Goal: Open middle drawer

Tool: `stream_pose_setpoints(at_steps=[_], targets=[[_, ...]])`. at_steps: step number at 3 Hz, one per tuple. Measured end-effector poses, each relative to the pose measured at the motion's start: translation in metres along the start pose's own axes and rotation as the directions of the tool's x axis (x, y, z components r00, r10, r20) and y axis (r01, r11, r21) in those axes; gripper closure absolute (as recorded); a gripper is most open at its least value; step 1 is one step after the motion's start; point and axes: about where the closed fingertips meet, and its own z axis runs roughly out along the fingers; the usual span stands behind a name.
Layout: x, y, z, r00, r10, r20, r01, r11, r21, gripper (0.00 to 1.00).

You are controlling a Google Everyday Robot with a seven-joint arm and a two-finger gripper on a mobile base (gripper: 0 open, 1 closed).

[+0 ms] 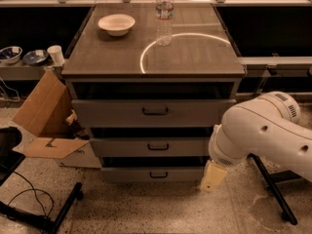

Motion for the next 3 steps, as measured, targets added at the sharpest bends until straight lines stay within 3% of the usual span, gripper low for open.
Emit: stream_pose_setpoints(at_steps=[1,2,3], targets=[[-0.004,-0.01,0.025,1.0,-0.027,0.001,0.027,0.9996,0.009,0.0],[-0.018,-0.044,0.105,0.994,-0.11,0.007,0.11,0.9935,0.03,0.0],[-0.029,-0.062,0.165,0.986,-0.166,0.026,0.165,0.986,0.025,0.0]])
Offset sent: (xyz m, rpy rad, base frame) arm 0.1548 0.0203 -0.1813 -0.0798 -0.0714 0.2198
